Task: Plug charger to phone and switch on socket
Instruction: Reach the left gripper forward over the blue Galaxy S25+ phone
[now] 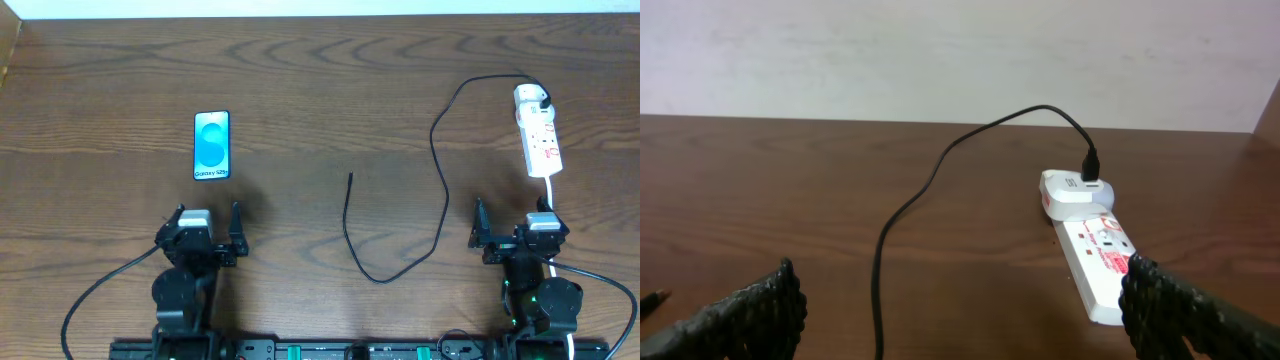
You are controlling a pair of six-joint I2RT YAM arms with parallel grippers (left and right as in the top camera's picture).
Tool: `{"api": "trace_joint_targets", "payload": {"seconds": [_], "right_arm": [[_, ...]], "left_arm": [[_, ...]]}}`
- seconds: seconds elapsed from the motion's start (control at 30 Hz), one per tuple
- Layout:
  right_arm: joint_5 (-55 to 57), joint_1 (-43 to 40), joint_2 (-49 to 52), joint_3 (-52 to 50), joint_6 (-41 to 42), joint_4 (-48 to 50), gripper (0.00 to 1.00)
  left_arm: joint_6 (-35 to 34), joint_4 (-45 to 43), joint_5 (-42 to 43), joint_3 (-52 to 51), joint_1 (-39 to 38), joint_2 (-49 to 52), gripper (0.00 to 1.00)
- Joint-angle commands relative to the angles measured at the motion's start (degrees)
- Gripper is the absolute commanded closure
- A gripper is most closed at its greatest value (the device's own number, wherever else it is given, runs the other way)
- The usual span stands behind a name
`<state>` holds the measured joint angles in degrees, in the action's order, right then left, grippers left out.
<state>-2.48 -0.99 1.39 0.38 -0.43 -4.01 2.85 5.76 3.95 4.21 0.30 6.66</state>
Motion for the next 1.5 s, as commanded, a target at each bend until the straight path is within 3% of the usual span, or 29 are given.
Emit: {"api": "trace_joint_targets", "payload": {"seconds": [0.0,0.37,0.6,0.8,1.13,1.47], "right_arm": [[1.0,0.2,0.1,0.0,0.8,-0.3,0.01],[1.0,0.2,0.1,0.0,0.8,-0.3,0.01],[1.0,0.2,0.1,0.0,0.8,-0.3,0.01],[1.0,0.2,0.1,0.0,0.8,-0.3,0.01],[1.0,0.2,0.1,0.0,0.8,-0.3,0.01],[1.0,0.2,0.1,0.0,0.8,-0.3,0.01]], "left_arm": [[-0.3,-0.2,-0.2,5.9,-0.2,5.3,0.06],[-0.7,-0.2,-0.2,21.9,-0.2,23.4,0.06],[-6.1,2.0,-0.6,33.2,-0.2,33.8,0.06],[-6.2,9.8,-0.6,45.8,-0.2,45.4,0.06],[-7.2,31.9,-6.3,70.4,-0.1,66.8,0.06],[-5.9,40.6,-9.0,86.0,1.2,83.1,0.06]]}}
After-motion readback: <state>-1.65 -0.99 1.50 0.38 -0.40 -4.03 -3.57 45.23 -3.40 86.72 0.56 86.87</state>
